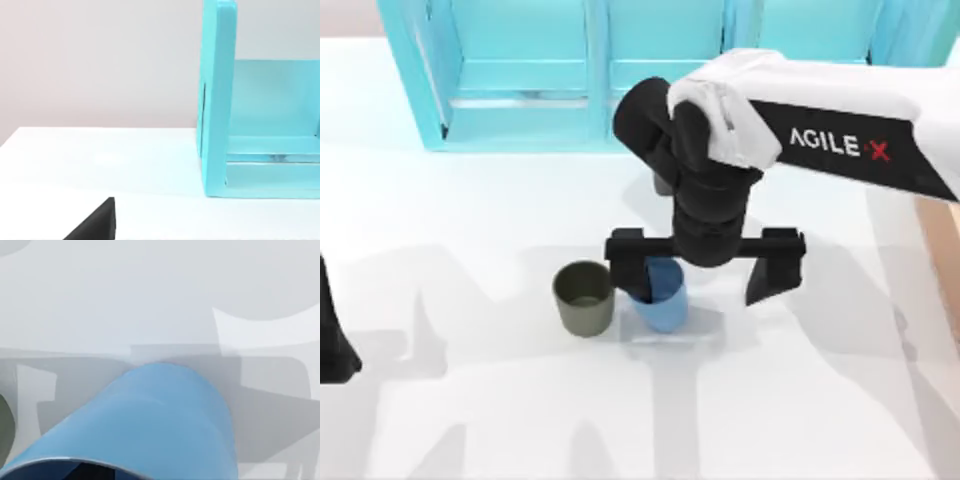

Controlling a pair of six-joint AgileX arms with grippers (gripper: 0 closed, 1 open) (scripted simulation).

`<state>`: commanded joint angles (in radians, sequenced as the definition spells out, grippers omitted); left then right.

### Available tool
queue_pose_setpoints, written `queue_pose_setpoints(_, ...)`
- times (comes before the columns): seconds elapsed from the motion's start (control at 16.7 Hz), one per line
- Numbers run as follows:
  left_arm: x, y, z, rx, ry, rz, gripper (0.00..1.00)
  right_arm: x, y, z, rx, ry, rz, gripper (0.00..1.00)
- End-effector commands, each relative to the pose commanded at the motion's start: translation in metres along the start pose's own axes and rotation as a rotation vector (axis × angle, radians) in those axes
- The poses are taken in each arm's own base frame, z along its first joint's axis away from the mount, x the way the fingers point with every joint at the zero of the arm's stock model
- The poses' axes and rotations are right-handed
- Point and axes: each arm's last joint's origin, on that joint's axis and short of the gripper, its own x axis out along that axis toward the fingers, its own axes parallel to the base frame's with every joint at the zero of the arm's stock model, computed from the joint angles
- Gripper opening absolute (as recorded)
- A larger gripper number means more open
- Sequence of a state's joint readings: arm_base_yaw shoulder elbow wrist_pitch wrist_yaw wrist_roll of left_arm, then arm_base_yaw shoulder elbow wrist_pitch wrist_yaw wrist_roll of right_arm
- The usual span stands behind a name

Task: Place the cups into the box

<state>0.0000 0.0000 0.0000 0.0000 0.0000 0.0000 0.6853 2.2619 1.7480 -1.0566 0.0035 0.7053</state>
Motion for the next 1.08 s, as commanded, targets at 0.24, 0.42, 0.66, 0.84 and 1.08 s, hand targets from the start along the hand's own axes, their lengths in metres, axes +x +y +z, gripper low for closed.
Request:
queue_pose_setpoints(0.24,0.0,0.0,0.0,0.0,0.0,0.0,1.0,0.0,0.0,0.0,0.0,0.0,0.0,0.7)
queue_pose_setpoints(0.42,0.0,0.0,0.0,0.0,0.0,0.0,1.0,0.0,0.0,0.0,0.0,0.0,0.0,0.47)
queue_pose_setpoints(0.66,0.0,0.0,0.0,0.0,0.0,0.0,1.0,0.0,0.0,0.0,0.0,0.0,0.0,0.17)
queue_pose_setpoints(0.84,0.0,0.0,0.0,0.0,0.0,0.0,1.0,0.0,0.0,0.0,0.0,0.0,0.0,0.0)
queue_pose_setpoints(1.08,0.0,0.0,0.0,0.0,0.0,0.0,1.0,0.0,0.0,0.0,0.0,0.0,0.0,0.0)
